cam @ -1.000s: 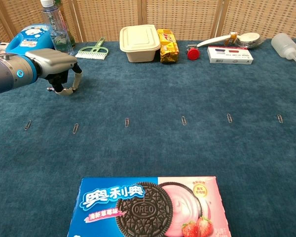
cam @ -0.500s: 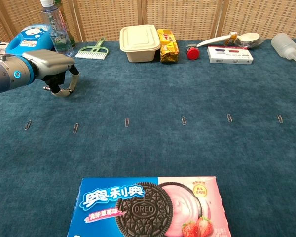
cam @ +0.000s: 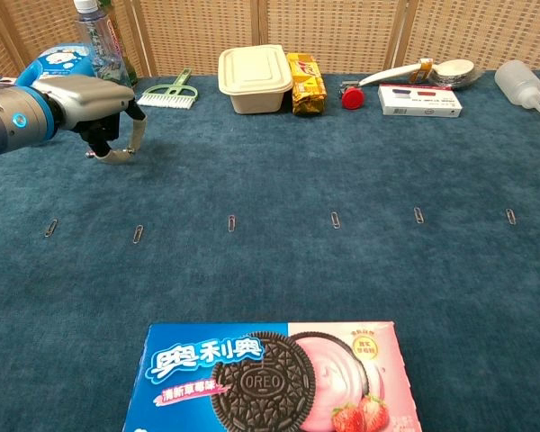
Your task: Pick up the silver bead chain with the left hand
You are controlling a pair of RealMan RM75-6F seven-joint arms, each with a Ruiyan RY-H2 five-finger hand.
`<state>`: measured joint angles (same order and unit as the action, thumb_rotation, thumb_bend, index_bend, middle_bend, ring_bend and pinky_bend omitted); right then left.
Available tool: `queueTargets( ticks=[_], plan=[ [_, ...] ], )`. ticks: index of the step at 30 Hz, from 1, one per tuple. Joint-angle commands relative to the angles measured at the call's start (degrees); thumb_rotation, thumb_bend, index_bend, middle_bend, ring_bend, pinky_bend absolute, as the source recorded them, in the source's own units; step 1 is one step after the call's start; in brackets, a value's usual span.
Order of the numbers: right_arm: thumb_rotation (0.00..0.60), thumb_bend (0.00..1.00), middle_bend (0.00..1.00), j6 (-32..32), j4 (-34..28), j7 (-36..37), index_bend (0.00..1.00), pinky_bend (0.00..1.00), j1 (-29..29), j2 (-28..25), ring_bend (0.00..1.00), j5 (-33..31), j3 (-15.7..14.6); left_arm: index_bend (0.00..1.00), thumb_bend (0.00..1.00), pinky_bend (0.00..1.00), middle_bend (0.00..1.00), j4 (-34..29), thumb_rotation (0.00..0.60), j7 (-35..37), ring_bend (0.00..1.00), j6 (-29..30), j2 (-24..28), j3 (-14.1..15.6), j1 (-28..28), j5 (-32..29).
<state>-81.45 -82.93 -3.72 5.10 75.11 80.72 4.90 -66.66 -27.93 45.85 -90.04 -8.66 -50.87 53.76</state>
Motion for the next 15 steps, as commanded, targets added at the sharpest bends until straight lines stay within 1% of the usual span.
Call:
queueTargets(
  ticks=[1,9,15],
  plan=[
    [0.600,0.40,0.08,0.11,0.12,0.26,0.00,0.15,0.15,0.09,0.17,0.21,-0.02,0.59,0.74,1.00,1.00,-3.11,0.600,1.10,1.00,1.68,2.22,-0.13,0.65,2.10],
    [0.600,0.39,0.08,-0.11,-0.13,0.57,0.00,0.15,0.32,-0.04,0.17,1.21,-0.32,0.59,0.74,1.00,1.00,-11.78,0.600,3.40,1.00,4.29,7.32,-0.19,1.48,7.20],
    [0.600,0.39,0.08,-0.86,-0.72,0.39,0.00,0.15,0.19,-0.15,0.17,2.24,-0.69,0.59,0.74,1.00,1.00,-17.80,0.600,7.08,1.00,5.41,9.19,-0.17,1.90,11.65]
  ],
)
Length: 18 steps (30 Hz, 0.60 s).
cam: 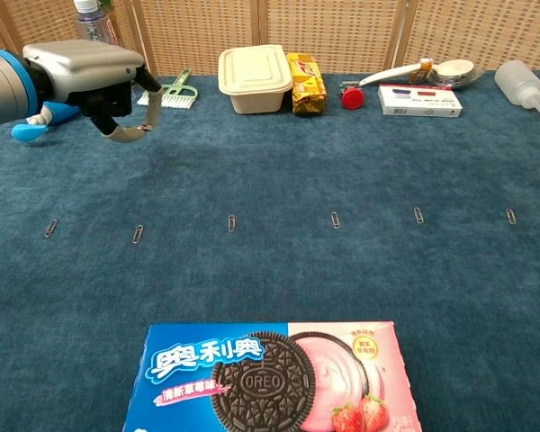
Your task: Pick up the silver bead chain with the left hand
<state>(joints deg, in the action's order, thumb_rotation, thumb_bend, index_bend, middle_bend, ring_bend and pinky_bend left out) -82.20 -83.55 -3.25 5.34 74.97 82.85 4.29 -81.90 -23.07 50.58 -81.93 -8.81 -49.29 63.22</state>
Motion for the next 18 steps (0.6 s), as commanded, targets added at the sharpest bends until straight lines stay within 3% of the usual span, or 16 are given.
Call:
queueTargets(
  ticks=[1,13,18],
  plan=[
    [0.600,0.39,0.08,-0.13,-0.15,-0.13,0.00,0.15,-0.06,-0.01,0.17,0.15,-0.12,0.59,0.74,1.00,1.00,-3.05,0.600,2.71,1.00,0.71,1.15,-0.04,0.32,2.62],
    [0.600,0.39,0.08,0.70,-0.58,-0.85,0.00,0.15,0.11,0.29,0.17,0.13,-0.59,0.59,0.74,1.00,1.00,-9.72,0.600,9.12,1.00,-1.61,-0.81,-1.76,-1.80,5.20],
    [0.600,0.39,0.08,1.50,-0.93,-1.27,0.00,0.15,0.80,0.25,0.17,0.05,-0.31,0.59,0.74,1.00,1.00,-9.96,0.600,10.07,1.00,-3.63,-4.35,-2.80,-3.96,3.62]
  ],
)
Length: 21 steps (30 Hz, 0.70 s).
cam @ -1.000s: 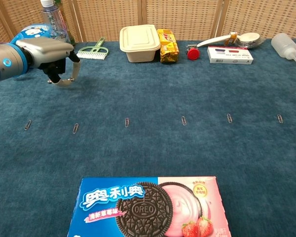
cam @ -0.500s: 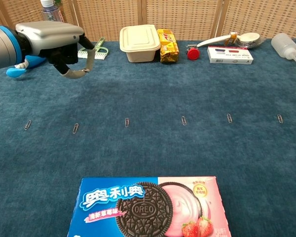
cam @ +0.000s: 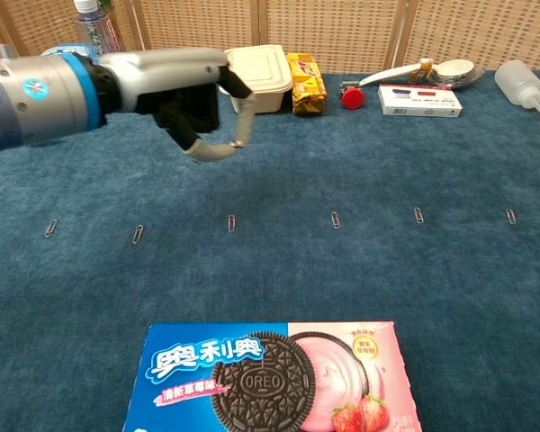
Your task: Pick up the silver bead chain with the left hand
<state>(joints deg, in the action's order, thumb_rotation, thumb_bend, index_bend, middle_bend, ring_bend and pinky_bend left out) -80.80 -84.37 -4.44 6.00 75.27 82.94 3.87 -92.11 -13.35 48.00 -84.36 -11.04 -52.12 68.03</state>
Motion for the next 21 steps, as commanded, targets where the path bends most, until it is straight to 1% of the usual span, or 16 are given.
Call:
queueTargets(
  ticks=[1,9,21],
  plan=[
    [0.600,0.39,0.08,0.12,-0.17,-0.08,0.00,0.15,0.18,-0.08,0.17,-0.02,0.13,0.59,0.74,1.00,1.00,0.60,0.600,0.27,1.00,-1.21,-2.66,-0.65,-1.43,-1.63],
    [0.600,0.39,0.08,0.20,-0.37,-0.04,0.00,0.15,0.15,-0.45,0.17,-0.41,0.17,0.59,0.74,1.00,1.00,4.20,0.600,-0.49,1.00,-2.16,-7.85,-0.45,-3.10,-4.70],
    [0.600,0.39,0.08,-0.03,-0.14,0.56,0.00,0.15,-0.20,-0.72,0.17,-0.80,0.13,0.59,0.74,1.00,1.00,7.16,0.600,-1.27,1.00,-2.60,-10.54,0.82,-3.45,-6.75]
  ],
)
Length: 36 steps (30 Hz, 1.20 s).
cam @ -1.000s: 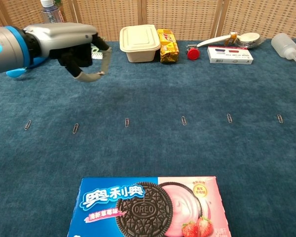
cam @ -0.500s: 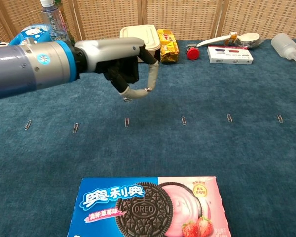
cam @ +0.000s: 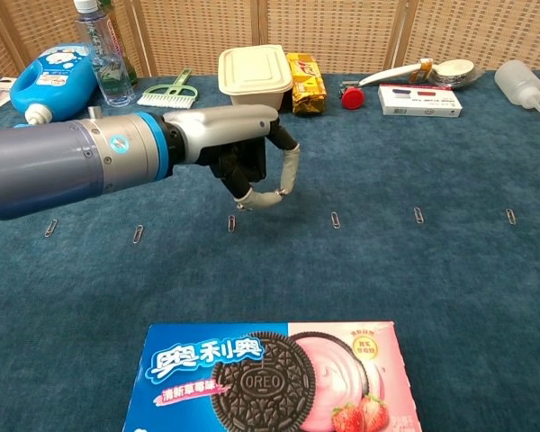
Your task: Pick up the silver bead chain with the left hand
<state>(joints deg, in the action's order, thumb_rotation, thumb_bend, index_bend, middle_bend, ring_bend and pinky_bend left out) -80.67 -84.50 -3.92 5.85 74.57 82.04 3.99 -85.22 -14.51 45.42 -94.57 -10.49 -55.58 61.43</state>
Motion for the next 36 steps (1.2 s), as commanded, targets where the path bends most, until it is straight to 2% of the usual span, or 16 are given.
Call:
queueTargets(
  ticks=[1,7,17,22,23,27,31,36],
  plan=[
    [0.600,0.39,0.08,-0.28,0.03,0.11,0.00,0.15,-0.08,0.01,0.17,0.17,-0.01,0.59,0.74,1.00,1.00,0.48,0.600,-0.27,1.00,-0.03,-0.52,0.43,-0.01,-0.18],
    [0.600,0.39,0.08,-0.46,0.39,0.65,0.00,0.15,-0.46,0.17,0.17,0.01,-0.22,0.59,0.74,1.00,1.00,1.52,0.600,-1.44,1.00,0.25,-1.32,1.20,-0.05,-0.32],
    [0.600,0.39,0.08,-1.16,0.92,1.46,0.00,0.15,-0.95,0.38,0.17,0.08,-0.26,0.59,0.74,1.00,1.00,1.75,0.600,-1.35,1.00,0.73,-1.24,0.72,0.01,-0.52],
    [0.600,0.39,0.08,-0.95,1.03,1.50,0.00,0.15,-0.80,0.43,0.17,0.04,-0.13,0.59,0.74,1.00,1.00,0.35,0.600,-1.06,1.00,2.48,2.48,-0.67,0.60,0.31],
    [0.600,0.39,0.08,-0.69,0.98,1.39,0.00,0.15,-0.56,0.51,0.17,0.11,-0.06,0.59,0.74,1.00,1.00,0.29,0.600,-1.29,1.00,3.41,4.72,-1.20,1.07,0.36],
    [0.600,0.39,0.08,-0.23,0.78,0.92,0.00,0.15,-0.19,0.57,0.17,0.12,0.03,0.59,0.74,1.00,1.00,0.86,0.600,-1.83,1.00,3.45,8.28,-1.46,1.44,0.12],
    [0.600,0.39,0.08,0.20,0.71,0.34,0.00,0.15,0.08,0.71,0.17,-0.13,0.13,0.59,0.74,1.00,1.00,3.08,0.600,-2.14,1.00,3.81,9.85,-1.87,1.77,-0.92],
    [0.600,0.39,0.08,0.62,0.84,-0.13,0.00,0.15,0.26,1.29,0.17,-0.42,0.11,0.59,0.74,1.00,1.00,6.39,0.600,-1.79,1.00,3.60,9.33,-2.20,2.01,-2.84]
  ],
)
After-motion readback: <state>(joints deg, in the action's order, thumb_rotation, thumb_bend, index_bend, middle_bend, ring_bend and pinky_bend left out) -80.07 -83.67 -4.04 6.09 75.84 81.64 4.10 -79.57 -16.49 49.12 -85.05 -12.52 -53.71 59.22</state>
